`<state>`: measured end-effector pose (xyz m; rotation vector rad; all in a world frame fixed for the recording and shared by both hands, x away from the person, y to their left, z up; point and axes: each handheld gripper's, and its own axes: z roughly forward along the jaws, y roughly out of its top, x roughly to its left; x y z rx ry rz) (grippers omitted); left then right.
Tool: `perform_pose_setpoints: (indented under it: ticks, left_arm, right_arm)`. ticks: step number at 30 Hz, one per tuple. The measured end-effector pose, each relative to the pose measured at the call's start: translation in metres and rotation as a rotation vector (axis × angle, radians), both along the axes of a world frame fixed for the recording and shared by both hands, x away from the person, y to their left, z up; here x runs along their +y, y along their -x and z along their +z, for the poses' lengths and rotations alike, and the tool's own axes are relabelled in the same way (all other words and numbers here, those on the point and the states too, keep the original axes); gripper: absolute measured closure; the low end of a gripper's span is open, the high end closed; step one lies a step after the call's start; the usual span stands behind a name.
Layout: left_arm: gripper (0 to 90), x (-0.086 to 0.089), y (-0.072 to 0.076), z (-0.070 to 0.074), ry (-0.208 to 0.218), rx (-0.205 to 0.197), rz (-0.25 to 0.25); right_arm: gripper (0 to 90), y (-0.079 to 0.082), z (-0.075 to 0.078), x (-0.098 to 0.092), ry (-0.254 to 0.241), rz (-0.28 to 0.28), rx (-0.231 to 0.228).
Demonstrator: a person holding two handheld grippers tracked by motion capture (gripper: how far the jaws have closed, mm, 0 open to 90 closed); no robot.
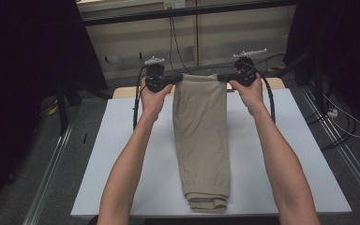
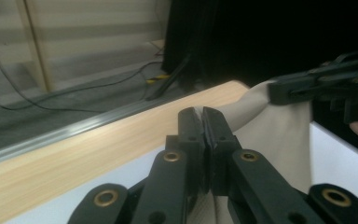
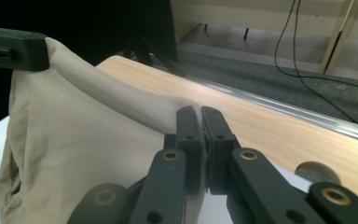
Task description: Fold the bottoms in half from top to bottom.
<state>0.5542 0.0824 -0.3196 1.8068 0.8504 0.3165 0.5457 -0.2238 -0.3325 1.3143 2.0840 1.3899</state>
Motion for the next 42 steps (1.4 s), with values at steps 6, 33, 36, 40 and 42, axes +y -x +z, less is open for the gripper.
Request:
perform_pose_setpoints:
  ticks: [6, 33, 36, 40, 42]
  left_arm:
    - [87.4, 0.007, 0.028, -0.011, -0.031, -0.036, -0.045]
    - [87.1, 0.032, 0.204, -0.063, -0.121, 0.008, -0.313]
    - [87.1, 0.033, 0.219, -0.069, -0.151, 0.024, -0.352]
    - [87.0, 0.032, 0.232, -0.079, -0.182, 0.044, -0.364]
    - [86.8, 0.031, 0.238, -0.086, -0.19, 0.07, -0.382]
  right_arm:
    - [87.4, 0.026, -0.004, 0.004, 0.027, 0.053, -0.024]
    - [86.9, 0.21, -0.058, 0.014, 0.066, 0.285, 0.006]
    - [86.7, 0.227, -0.07, 0.014, 0.064, 0.313, 0.041]
    - [86.4, 0.241, -0.075, 0.016, 0.086, 0.348, 0.052]
    - [86.1, 0.245, -0.081, 0.017, 0.099, 0.353, 0.068]
